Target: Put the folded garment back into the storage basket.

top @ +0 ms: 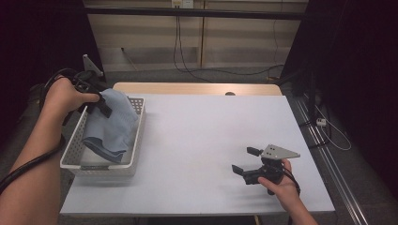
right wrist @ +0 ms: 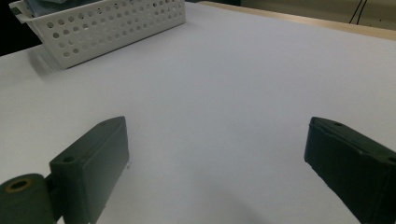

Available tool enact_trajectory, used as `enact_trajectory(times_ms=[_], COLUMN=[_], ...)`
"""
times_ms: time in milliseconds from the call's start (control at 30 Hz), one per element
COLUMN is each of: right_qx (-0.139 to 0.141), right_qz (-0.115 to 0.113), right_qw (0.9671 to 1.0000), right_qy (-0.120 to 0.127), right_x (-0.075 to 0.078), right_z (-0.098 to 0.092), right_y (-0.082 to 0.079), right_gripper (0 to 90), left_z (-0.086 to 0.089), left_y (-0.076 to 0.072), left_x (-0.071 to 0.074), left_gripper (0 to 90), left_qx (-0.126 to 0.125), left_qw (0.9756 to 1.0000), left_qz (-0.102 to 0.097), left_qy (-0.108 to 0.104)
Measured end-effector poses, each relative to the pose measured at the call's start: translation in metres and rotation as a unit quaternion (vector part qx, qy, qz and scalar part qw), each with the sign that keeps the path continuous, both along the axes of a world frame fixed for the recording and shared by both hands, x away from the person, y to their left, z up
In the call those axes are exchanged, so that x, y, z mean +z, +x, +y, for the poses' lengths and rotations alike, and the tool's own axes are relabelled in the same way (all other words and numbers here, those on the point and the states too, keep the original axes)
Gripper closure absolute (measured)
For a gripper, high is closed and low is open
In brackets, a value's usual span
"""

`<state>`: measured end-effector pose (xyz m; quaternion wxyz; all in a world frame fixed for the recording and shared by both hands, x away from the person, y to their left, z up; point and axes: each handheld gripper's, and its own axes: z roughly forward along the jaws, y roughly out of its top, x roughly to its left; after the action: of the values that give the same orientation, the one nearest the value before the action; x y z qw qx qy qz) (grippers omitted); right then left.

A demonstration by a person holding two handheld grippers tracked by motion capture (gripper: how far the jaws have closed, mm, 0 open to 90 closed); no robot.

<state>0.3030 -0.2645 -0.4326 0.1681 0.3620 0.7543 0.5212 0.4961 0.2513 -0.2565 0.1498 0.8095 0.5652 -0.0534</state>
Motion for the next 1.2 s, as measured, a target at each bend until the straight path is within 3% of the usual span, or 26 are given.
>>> enact_trajectory(times_ms=[433,767,933,1200], right_qx=[0.002,0.003,0.0,-0.002], right_qz=[-0.003,-0.005,-0.003,-0.002], right_qw=[1.0,1.0,1.0,1.0], right_qy=[0.001,-0.001,-0.001,-0.002], right_x=[0.002,0.002,0.001,0.001], right_z=[0.001,0.0,0.0,-0.001], right_y=[-0.001,-0.001,-0.001,-0.002], right_gripper=[6.2,6.2,6.2,6.2], left_z=[-0.008,0.0,0.0,0.003], left_y=[-0.013,-0.015,-0.005,0.005], left_x=[0.019,0.008,-0.006,-0.017], left_gripper=[74.5,74.5,74.4,74.4], left_qx=[-0.009,0.005,0.003,0.011], left_qw=[0.9999,0.9998,0.9997,0.9999], left_qz=[0.0,0.011,0.017,0.005], left_qy=[-0.014,-0.018,-0.015,-0.002])
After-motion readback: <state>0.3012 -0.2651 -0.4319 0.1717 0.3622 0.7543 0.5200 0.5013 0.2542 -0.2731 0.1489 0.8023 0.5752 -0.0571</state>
